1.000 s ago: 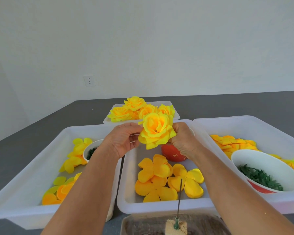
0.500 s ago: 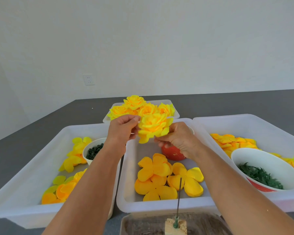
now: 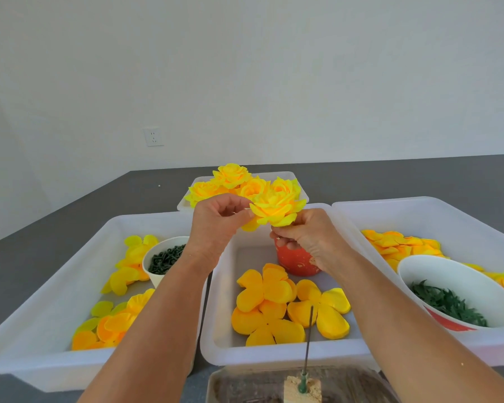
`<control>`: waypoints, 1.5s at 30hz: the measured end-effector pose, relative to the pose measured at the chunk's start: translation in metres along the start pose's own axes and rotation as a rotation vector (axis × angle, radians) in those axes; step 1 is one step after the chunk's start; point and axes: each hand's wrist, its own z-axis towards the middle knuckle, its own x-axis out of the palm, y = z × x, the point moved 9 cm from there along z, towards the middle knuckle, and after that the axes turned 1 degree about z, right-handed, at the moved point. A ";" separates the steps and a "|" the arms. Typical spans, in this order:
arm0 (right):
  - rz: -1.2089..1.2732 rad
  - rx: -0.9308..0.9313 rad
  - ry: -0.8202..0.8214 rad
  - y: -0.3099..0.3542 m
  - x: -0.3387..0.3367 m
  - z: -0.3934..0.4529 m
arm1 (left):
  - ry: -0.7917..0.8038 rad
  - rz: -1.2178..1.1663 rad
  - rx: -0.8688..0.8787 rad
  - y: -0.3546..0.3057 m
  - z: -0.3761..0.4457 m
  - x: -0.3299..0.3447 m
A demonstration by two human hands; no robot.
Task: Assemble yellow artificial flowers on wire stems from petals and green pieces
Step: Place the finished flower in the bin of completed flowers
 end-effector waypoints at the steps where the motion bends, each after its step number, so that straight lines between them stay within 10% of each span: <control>1: -0.070 -0.050 -0.006 0.004 0.000 0.000 | -0.002 -0.009 0.002 0.001 0.000 0.000; 23: -0.301 -0.355 -0.055 0.029 0.001 -0.006 | 0.002 -0.193 -0.280 0.025 -0.001 -0.003; 45: -0.057 -0.202 0.015 0.020 0.005 -0.003 | -0.035 -0.112 -0.038 0.005 0.005 -0.006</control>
